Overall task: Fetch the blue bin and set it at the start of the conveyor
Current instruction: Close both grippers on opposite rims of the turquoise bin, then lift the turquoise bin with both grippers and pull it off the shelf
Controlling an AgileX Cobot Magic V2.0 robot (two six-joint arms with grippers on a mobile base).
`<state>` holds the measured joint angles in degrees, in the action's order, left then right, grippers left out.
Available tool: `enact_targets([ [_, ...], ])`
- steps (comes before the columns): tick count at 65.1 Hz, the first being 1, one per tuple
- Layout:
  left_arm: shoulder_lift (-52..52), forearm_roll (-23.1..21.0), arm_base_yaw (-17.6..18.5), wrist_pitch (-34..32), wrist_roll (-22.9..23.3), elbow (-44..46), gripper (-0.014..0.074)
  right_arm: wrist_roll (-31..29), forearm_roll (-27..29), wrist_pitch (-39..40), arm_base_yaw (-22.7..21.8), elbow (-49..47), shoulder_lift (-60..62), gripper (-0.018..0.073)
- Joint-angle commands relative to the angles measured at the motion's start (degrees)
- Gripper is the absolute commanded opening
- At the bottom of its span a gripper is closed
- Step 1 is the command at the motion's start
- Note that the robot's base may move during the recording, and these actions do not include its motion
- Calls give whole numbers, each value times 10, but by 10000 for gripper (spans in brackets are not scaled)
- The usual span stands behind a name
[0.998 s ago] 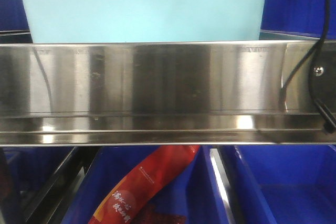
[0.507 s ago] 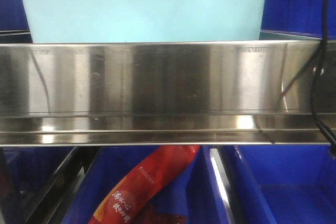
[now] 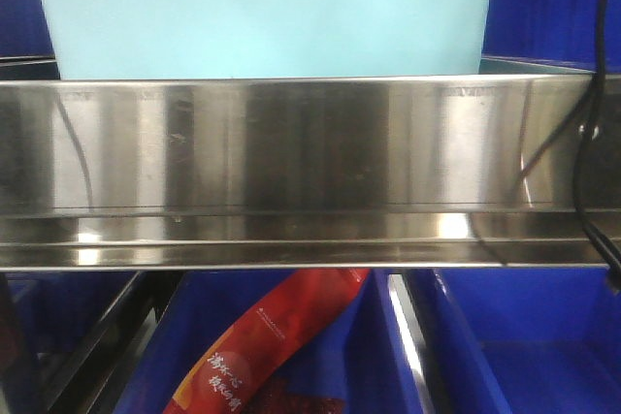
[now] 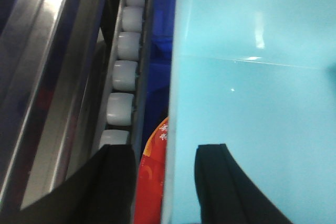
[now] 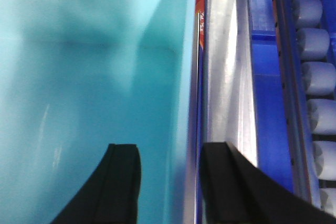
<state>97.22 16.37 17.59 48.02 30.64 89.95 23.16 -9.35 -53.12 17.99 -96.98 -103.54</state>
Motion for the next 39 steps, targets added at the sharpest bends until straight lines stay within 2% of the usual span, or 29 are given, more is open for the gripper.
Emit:
enact_targets([
  [1, 0, -7, -2, -10, -5, 3, 212, -7, -5, 8, -2, -4, 2, 192],
  [39, 16, -4, 5, -15, -5, 3, 183, -7, -6, 12, -2, -4, 2, 192],
])
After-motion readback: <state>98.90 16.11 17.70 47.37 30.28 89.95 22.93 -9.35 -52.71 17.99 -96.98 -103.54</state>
